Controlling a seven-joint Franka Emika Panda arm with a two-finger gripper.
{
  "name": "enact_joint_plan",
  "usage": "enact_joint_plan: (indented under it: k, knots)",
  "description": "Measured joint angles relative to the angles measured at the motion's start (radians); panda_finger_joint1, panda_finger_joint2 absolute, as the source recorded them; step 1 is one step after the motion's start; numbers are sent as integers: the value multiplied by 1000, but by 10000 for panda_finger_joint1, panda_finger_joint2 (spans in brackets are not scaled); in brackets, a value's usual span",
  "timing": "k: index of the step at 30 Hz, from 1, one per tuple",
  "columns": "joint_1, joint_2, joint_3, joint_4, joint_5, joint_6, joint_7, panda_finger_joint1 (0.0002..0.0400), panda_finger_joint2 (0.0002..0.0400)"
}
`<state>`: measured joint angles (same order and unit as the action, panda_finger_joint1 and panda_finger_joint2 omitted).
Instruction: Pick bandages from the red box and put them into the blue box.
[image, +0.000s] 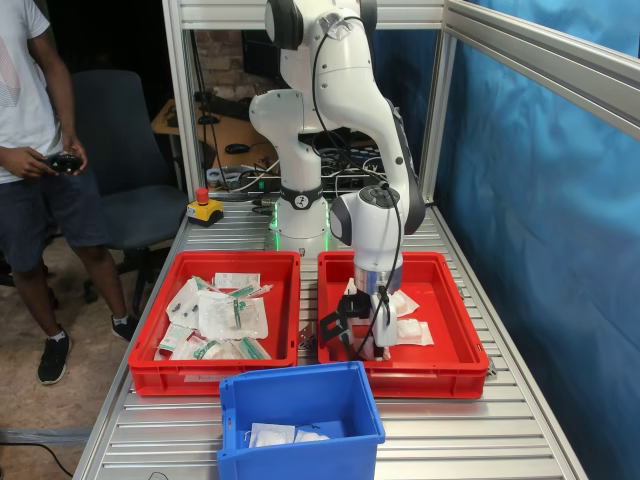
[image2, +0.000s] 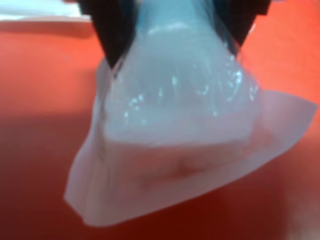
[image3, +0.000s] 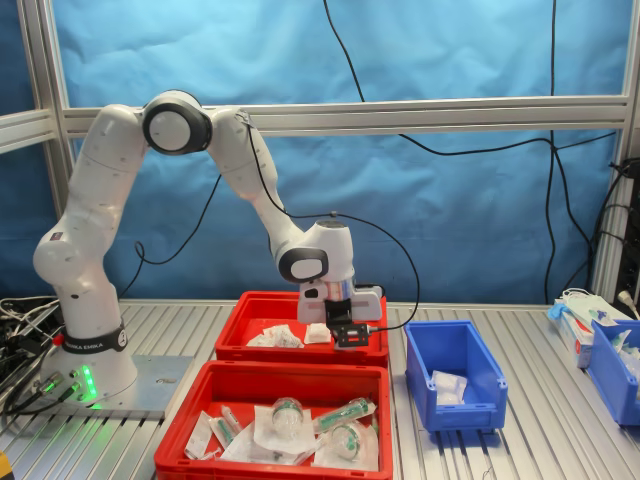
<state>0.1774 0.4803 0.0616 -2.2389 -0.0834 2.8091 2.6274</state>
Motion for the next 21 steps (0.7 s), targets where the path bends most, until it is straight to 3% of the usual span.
enact_joint_plan:
  k: [10,21]
  knots:
    - [0,-108,-41,0,0,-104,0,85,85]
    - [0,-269,-125,0,0,-129,0,85,85]
